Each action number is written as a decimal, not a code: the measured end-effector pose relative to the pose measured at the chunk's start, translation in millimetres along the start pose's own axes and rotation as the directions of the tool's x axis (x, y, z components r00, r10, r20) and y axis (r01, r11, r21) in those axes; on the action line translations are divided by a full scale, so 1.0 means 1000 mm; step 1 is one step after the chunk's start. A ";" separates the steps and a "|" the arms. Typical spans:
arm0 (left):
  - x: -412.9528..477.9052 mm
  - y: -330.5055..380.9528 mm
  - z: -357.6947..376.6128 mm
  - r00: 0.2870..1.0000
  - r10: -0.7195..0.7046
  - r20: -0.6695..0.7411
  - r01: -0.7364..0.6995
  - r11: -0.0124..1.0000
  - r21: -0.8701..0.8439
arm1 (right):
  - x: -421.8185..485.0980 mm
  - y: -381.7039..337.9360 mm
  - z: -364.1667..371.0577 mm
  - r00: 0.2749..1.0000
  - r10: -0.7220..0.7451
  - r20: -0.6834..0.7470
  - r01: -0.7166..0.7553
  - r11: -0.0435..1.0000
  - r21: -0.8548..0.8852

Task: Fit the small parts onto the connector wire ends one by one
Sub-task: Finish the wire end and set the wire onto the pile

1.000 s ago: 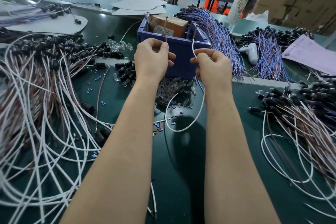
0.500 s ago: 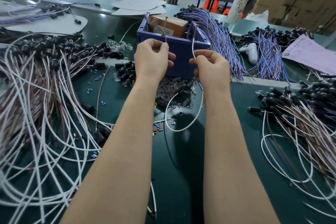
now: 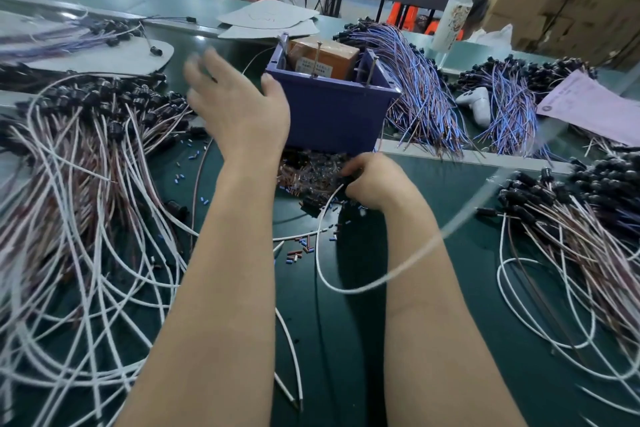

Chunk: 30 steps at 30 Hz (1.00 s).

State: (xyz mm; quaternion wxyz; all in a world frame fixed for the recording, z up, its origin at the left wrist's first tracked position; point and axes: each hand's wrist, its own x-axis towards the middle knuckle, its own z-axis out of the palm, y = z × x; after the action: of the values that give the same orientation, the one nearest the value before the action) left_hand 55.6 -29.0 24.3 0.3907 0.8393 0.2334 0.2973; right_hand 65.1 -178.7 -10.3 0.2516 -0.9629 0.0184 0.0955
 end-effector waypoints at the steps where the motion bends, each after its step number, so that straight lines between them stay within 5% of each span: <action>1: -0.002 0.006 -0.005 0.991 0.085 -0.106 -0.086 0.996 -0.002 | 0.001 0.001 0.002 1.000 0.000 -0.011 0.000 1.000 -0.002; 3: -0.006 0.017 -0.007 0.958 0.247 -0.146 -0.263 0.959 -0.104 | 0.002 0.004 0.002 0.999 -0.032 -0.033 0.032 0.999 0.008; 6: -0.018 0.025 0.000 0.895 0.385 0.226 -0.332 0.912 -0.239 | 0.001 0.010 -0.006 0.982 -0.152 -0.115 0.172 0.968 0.185; 8: -0.023 0.020 0.009 0.797 0.366 0.480 -0.314 0.931 -0.188 | -0.003 0.009 -0.014 0.955 -0.235 -0.180 0.292 0.844 0.450; 10: -0.022 0.013 0.012 0.738 0.342 0.581 -0.276 0.940 -0.202 | -0.005 0.007 -0.020 0.935 -0.280 -0.219 0.352 0.646 0.677; 13: -0.018 0.007 0.012 0.713 0.372 0.594 -0.212 0.922 -0.323 | -0.006 0.007 -0.022 0.934 -0.307 -0.184 0.307 0.425 0.851; 18: -0.017 0.004 0.014 0.702 0.394 0.593 -0.142 0.894 -0.425 | -0.006 0.008 -0.022 0.938 -0.284 -0.198 0.310 0.431 0.847; 23: -0.018 0.003 0.017 0.740 0.317 0.593 0.037 0.861 -0.507 | -0.005 0.002 -0.015 0.975 -0.221 -0.023 0.055 0.140 0.989; 25: -0.020 0.002 0.019 0.735 0.279 0.618 0.077 0.871 -0.485 | -0.004 0.002 -0.014 0.979 -0.187 -0.076 0.125 0.266 0.956; 28: -0.021 0.002 0.021 0.720 0.273 0.638 0.037 0.903 -0.428 | -0.003 -0.001 -0.018 0.900 -0.218 -0.377 0.419 0.670 0.613; 30: -0.019 0.004 0.020 0.728 0.290 0.622 -0.008 0.909 -0.416 | -0.004 -0.005 -0.021 0.832 -0.259 -0.491 0.491 0.754 0.436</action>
State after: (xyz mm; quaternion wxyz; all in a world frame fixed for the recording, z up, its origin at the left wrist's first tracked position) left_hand 56.5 -53.2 10.9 0.5794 0.8119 -0.0558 0.0459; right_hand 65.5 -184.6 10.7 0.5195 -0.8318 -0.1021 -0.1667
